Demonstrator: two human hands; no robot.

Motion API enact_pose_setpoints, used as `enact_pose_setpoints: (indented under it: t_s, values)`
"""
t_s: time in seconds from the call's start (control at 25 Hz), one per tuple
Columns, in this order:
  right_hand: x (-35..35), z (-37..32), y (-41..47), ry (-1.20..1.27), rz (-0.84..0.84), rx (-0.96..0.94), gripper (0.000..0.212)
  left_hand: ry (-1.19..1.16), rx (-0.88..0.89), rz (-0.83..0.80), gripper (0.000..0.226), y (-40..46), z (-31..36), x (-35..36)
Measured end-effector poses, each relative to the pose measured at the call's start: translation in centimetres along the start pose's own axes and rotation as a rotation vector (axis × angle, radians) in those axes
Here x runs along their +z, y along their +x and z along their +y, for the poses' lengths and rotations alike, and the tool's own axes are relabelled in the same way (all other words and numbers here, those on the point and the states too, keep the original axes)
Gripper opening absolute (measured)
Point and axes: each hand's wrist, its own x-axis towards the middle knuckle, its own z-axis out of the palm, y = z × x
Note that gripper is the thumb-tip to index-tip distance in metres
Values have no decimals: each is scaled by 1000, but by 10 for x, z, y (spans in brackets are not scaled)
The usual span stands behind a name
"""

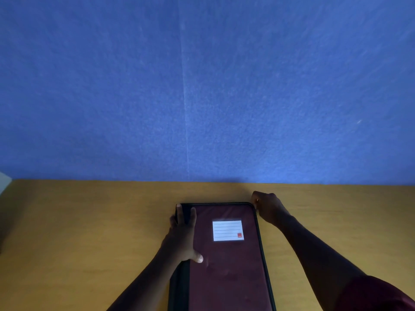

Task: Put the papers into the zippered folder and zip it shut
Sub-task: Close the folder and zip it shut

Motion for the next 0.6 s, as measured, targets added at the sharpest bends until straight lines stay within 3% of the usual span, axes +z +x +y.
enact_pose_setpoints:
  t_s: [0.16, 0.28, 0.6]
  values:
    - [-10, -1, 12, 364, -153, 259, 9, -11, 6, 5, 146, 0, 0, 1]
    - [-13, -7, 20, 498, -166, 426, 9, -15, 16, 20, 147, 0, -3, 4]
    - [-12, -22, 38, 305, -148, 433, 23, -8, 31, 50, 148, 5, -10, 11]
